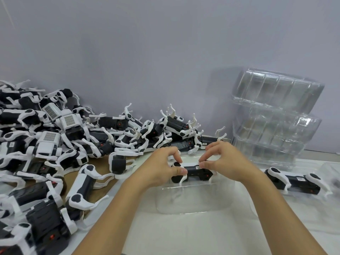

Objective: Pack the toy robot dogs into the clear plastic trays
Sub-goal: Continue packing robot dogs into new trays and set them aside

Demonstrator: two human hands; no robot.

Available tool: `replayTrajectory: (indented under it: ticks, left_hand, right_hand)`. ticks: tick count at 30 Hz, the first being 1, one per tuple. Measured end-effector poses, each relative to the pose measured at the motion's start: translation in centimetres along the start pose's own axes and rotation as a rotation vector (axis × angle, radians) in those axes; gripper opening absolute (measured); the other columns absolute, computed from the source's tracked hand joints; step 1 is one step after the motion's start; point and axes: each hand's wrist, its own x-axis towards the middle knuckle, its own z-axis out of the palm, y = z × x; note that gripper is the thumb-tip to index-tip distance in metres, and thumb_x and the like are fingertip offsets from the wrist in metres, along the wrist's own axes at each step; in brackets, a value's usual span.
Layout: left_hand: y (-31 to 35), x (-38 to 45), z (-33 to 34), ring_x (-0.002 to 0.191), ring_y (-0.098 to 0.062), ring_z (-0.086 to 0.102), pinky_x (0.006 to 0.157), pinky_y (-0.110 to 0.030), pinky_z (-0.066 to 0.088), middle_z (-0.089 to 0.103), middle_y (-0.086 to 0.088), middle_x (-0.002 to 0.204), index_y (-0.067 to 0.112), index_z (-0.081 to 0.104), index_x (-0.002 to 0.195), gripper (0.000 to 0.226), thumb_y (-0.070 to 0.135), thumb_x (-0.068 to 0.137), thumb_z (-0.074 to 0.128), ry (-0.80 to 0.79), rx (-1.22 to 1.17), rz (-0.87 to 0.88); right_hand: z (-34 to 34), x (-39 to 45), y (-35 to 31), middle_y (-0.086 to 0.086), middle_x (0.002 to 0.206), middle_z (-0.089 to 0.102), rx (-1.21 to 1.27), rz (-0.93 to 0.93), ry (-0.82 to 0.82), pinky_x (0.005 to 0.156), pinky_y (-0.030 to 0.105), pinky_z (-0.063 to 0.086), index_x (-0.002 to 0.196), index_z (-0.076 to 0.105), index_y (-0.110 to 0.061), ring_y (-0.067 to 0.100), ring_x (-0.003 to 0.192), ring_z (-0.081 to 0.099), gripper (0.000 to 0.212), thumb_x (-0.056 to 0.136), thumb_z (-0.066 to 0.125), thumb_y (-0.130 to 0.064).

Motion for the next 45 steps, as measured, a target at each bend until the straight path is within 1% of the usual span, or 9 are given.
replayTrajectory:
  ticks: [11,16,20,22,24,28,36,40,45]
  left_hand:
    - [0.1,0.1,-0.2,0.115,-0.004,0.050,0.081,-0.016,0.032,0.061,0.014,0.129,0.029,0.062,0.076,0.021,0.022,0.080,0.081,0.030,-0.088,-0.021]
    - [0.8,-0.1,-0.2,0.106,-0.004,0.044,0.087,-0.022,0.028,0.053,0.016,0.114,0.028,0.061,0.078,0.021,0.023,0.081,0.081,0.053,0.024,-0.038]
    - [1.6,-0.5,-0.3,0.114,-0.013,0.048,0.091,-0.028,0.036,0.051,0.016,0.107,0.029,0.057,0.090,0.014,0.034,0.088,0.070,0.022,0.198,0.185]
    - [2.1,-0.7,0.1,0.122,-0.011,0.044,0.104,-0.034,0.035,0.050,0.017,0.115,0.037,0.056,0.102,0.028,0.056,0.083,0.066,-0.038,0.249,0.235]
    - [2.4,-0.9,0.8,0.141,-0.013,0.027,0.119,-0.045,0.018,0.041,0.012,0.144,0.051,0.049,0.120,0.057,0.077,0.071,0.062,-0.162,0.393,0.206]
    - [2.2,-1.1,1.2,0.153,-0.017,-0.002,0.122,-0.050,-0.001,0.004,0.005,0.166,0.064,0.033,0.130,0.079,0.085,0.061,0.064,-0.233,0.495,0.137]
    - [2.1,-0.9,0.8,0.132,-0.014,0.027,0.106,-0.030,0.013,0.037,0.014,0.138,0.057,0.045,0.125,0.069,0.081,0.063,0.066,-0.153,0.497,0.195]
    - [2.1,-1.1,0.7,0.132,-0.013,0.025,0.105,-0.029,0.012,0.035,0.014,0.136,0.058,0.043,0.124,0.068,0.079,0.062,0.065,-0.128,0.490,0.219]
    - [2.7,-1.4,0.4,0.134,-0.007,0.013,0.117,-0.038,0.006,0.026,0.010,0.143,0.054,0.042,0.127,0.072,0.079,0.063,0.065,-0.013,0.554,0.353]
  right_hand:
    - [0.1,0.3,0.2,-0.015,0.120,0.051,-0.037,-0.014,0.007,0.095,0.026,0.032,0.080,0.078,-0.034,0.005,0.114,0.047,0.006,0.077,0.082,-0.035]
    - [0.3,0.3,0.3,-0.018,0.114,0.052,-0.016,-0.015,0.015,0.098,0.029,0.037,0.078,0.077,-0.033,0.008,0.116,0.049,0.006,0.077,0.083,-0.033]
    - [0.2,0.2,0.7,-0.024,0.110,0.054,0.097,-0.033,-0.004,0.094,0.028,0.036,0.075,0.075,-0.037,0.007,0.114,0.052,0.009,0.078,0.082,-0.033]
    - [0.2,0.2,0.9,-0.024,0.107,0.058,0.155,-0.045,-0.001,0.090,0.025,0.035,0.077,0.074,-0.038,0.006,0.114,0.051,0.009,0.081,0.079,-0.033]
    - [0.2,0.2,1.0,-0.022,0.111,0.060,0.181,-0.043,0.009,0.088,0.022,0.035,0.078,0.074,-0.039,0.005,0.114,0.051,0.009,0.086,0.075,-0.034]
    - [0.3,0.4,1.1,-0.016,0.120,0.064,0.170,-0.049,0.029,0.089,0.025,0.036,0.079,0.074,-0.040,0.005,0.113,0.051,0.012,0.088,0.070,-0.034]
    - [0.5,0.6,1.3,-0.023,0.105,0.066,0.212,-0.043,0.056,0.080,0.021,0.042,0.079,0.074,-0.041,0.003,0.106,0.058,0.011,0.089,0.070,-0.037]
    - [0.5,0.8,1.3,-0.018,0.093,0.072,0.293,-0.063,0.149,0.086,0.026,0.050,0.084,0.075,-0.034,0.003,0.094,0.066,0.009,0.091,0.069,-0.034]
    - [-0.1,0.8,0.8,-0.015,0.079,0.073,0.449,-0.139,0.397,0.069,0.010,0.046,0.083,0.075,-0.028,-0.003,0.079,0.067,0.014,0.093,0.067,-0.023]
